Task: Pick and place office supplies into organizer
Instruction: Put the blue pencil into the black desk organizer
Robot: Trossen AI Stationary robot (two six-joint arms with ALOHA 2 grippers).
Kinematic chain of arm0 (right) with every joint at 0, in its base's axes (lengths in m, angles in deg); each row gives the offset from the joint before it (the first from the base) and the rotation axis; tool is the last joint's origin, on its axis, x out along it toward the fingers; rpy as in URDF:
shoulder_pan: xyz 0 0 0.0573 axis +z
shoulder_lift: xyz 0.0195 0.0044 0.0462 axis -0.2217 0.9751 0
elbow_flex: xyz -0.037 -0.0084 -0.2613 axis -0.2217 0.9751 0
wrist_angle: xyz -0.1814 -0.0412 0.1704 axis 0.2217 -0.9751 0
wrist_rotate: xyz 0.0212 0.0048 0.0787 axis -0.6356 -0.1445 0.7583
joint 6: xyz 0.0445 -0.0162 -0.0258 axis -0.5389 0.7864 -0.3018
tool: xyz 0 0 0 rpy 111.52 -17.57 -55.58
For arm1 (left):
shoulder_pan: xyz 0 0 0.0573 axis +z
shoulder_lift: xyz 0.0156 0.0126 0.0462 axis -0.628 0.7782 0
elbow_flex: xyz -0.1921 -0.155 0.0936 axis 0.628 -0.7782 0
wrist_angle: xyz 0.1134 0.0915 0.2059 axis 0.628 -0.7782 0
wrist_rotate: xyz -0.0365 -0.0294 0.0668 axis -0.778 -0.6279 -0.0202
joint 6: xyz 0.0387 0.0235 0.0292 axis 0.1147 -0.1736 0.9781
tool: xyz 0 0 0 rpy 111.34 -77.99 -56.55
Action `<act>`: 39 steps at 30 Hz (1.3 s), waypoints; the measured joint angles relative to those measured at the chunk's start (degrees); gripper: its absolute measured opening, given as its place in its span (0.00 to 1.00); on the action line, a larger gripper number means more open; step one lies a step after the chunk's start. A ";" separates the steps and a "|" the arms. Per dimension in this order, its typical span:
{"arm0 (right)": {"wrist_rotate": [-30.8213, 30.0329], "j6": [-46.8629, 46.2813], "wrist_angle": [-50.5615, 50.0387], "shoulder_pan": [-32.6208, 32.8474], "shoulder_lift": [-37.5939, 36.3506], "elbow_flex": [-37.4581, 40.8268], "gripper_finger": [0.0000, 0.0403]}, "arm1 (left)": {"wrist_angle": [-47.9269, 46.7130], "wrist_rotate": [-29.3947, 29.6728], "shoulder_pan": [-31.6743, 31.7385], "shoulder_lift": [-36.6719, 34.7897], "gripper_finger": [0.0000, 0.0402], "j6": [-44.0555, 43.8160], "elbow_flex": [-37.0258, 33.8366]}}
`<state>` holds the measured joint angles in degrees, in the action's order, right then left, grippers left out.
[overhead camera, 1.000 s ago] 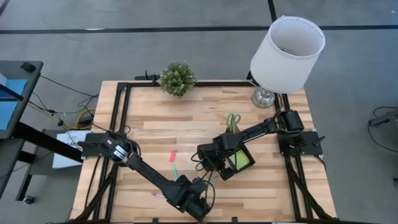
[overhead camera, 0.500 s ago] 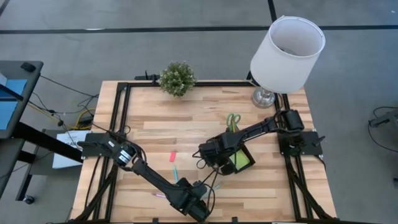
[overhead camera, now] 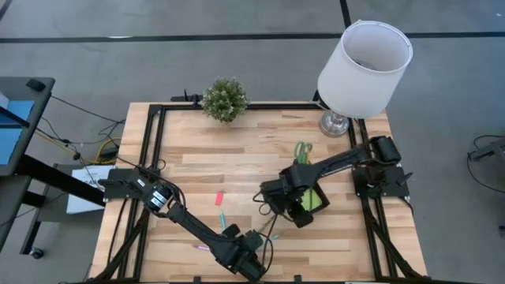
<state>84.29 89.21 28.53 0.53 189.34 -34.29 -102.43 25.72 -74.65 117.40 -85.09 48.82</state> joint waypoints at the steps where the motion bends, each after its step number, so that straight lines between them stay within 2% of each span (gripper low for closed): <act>1: -0.97 0.38 0.56 1.18 -0.69 0.00 0.32 | 0.08 -0.03 0.00 0.15 0.25 0.24 0.08; 5: -3.73 1.30 4.27 6.55 -0.82 0.00 0.33 | 1.01 -0.07 0.66 0.18 0.13 0.73 0.05; 9: -12.28 -1.16 8.33 10.66 2.13 0.00 0.37 | 1.77 -0.69 1.40 0.18 0.05 0.80 0.02; 12: -13.46 -5.25 12.72 11.81 4.14 0.09 0.40 | 2.37 -1.53 1.61 0.16 0.04 1.26 -0.02; 16: -20.03 -6.06 17.59 12.54 6.18 0.02 0.42 | 2.76 -1.92 1.65 0.16 0.05 2.27 -0.04; 18: -20.19 -6.11 16.37 12.08 6.38 0.01 0.42 | 2.78 -2.94 1.68 0.16 0.06 2.52 -0.04; 23: -15.98 -8.55 12.36 11.56 6.74 0.03 0.40 | 2.75 -3.87 1.68 0.16 0.06 2.54 -0.04; 26: -15.75 -8.60 11.87 12.78 6.72 0.02 0.38 | 2.76 -4.07 1.68 0.16 0.06 2.52 -0.04; 33: -16.64 -8.58 17.93 14.18 7.16 -0.02 0.34 | 2.76 -4.22 1.70 0.13 0.06 2.50 -0.04; 39: -17.67 -8.59 14.38 12.97 7.16 0.04 0.30 | 2.76 -4.54 1.70 0.13 0.06 2.49 -0.04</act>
<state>66.62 80.62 42.91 13.51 196.50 -34.26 -99.67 21.18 -72.95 117.54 -82.60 48.77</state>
